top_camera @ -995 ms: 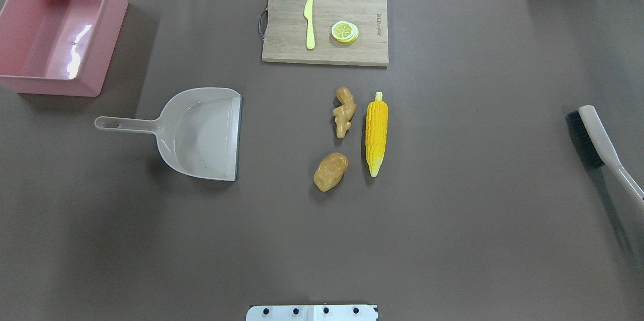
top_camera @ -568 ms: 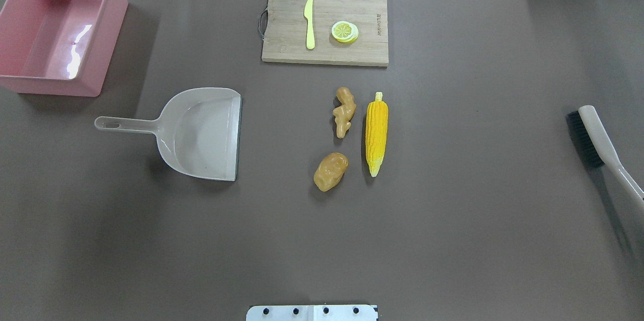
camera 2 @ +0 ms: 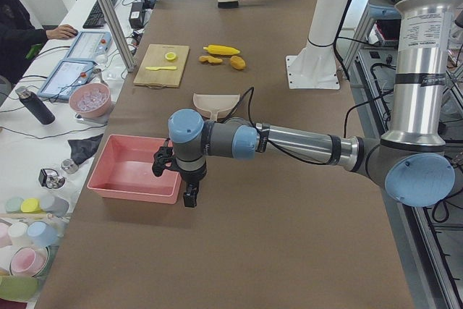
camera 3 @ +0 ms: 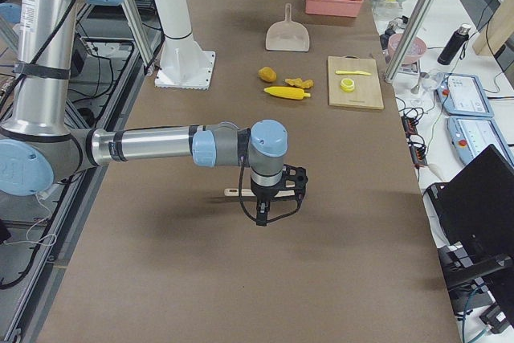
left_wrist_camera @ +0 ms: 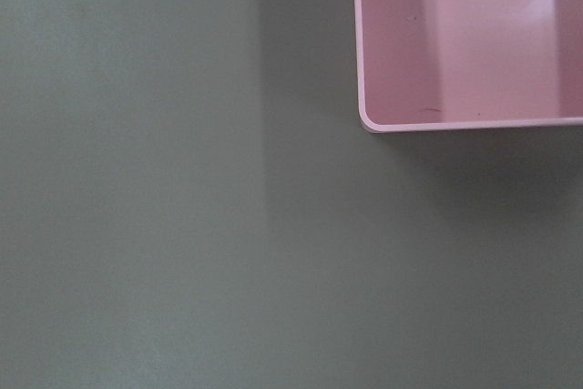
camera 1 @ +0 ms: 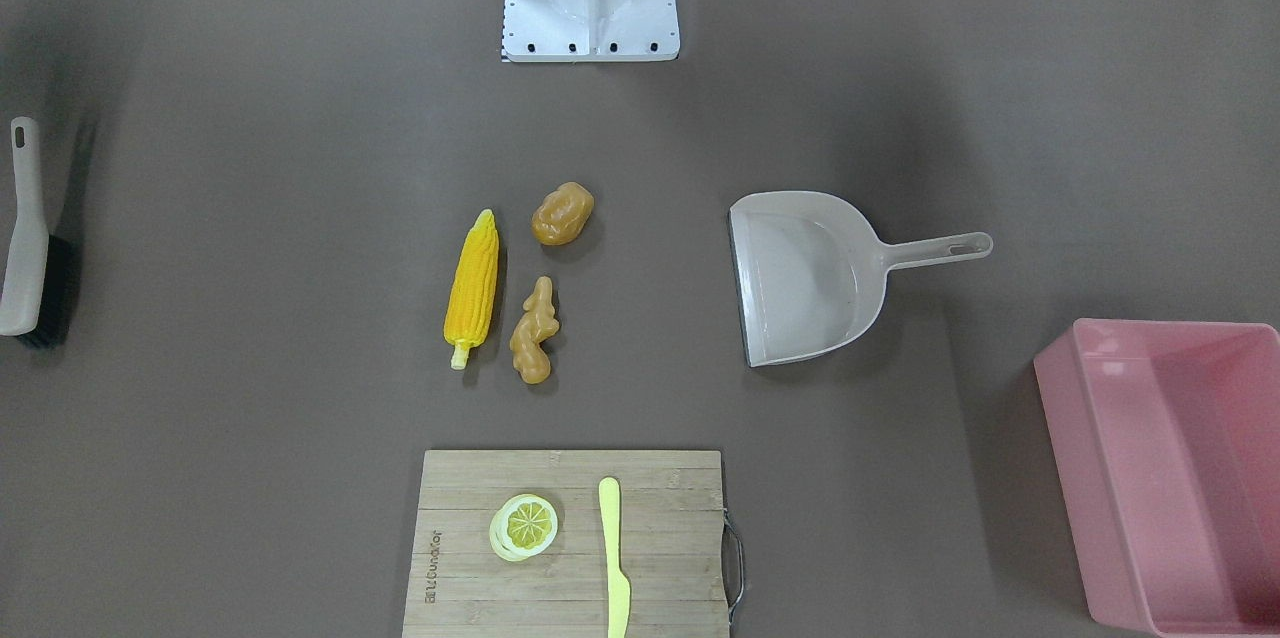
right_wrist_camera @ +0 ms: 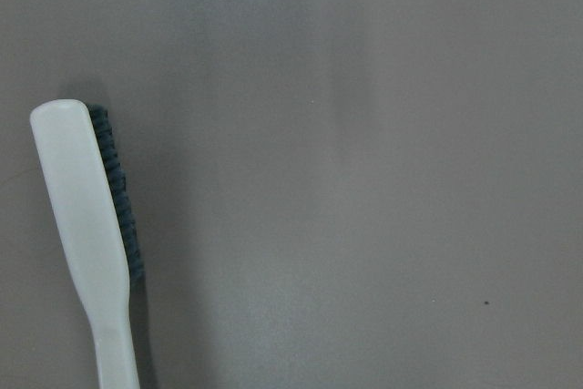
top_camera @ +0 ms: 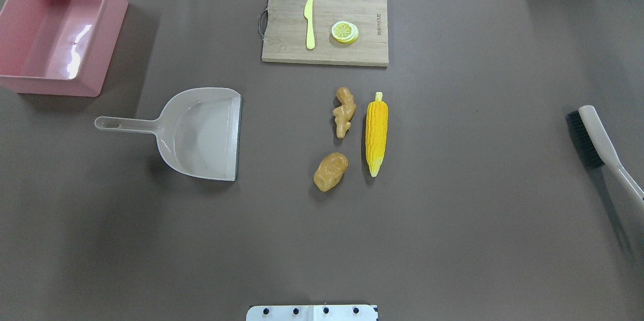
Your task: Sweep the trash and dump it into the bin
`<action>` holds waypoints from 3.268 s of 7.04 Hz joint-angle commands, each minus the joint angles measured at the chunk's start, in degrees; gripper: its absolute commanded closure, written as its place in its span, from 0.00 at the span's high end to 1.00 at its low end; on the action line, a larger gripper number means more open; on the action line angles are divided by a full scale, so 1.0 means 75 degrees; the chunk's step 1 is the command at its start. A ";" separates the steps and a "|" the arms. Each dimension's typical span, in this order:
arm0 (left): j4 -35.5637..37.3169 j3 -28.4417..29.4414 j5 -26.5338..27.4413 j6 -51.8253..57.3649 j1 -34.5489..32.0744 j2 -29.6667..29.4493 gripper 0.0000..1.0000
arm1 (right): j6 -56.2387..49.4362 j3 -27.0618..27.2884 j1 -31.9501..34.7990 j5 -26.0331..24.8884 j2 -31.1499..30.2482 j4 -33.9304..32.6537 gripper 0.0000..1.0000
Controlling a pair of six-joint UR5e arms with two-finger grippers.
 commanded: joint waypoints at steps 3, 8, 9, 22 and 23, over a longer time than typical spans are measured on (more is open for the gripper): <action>-0.0012 0.0013 -0.0009 0.0033 0.0023 -0.0012 0.98 | 0.0000 -0.0011 0.0000 0.0018 0.0000 -0.0012 1.00; 0.0070 0.0002 -0.0009 0.0044 0.0386 -0.0665 0.98 | 0.0012 -0.0011 0.0000 0.0041 0.0035 0.0000 1.00; 0.0662 -0.0045 -0.0009 0.0044 0.0549 -0.1120 0.98 | 0.0012 -0.0011 0.0000 0.0053 0.0024 0.0000 1.00; 0.0445 -0.0559 -0.0009 0.0115 0.3503 -0.2977 0.98 | 0.0293 -0.0222 0.0000 0.0041 0.0024 -0.0094 1.00; 0.0469 -0.0677 -0.0021 0.0219 0.3516 -0.2953 0.98 | 0.0293 -0.0211 0.0000 0.0053 0.0000 -0.0094 1.00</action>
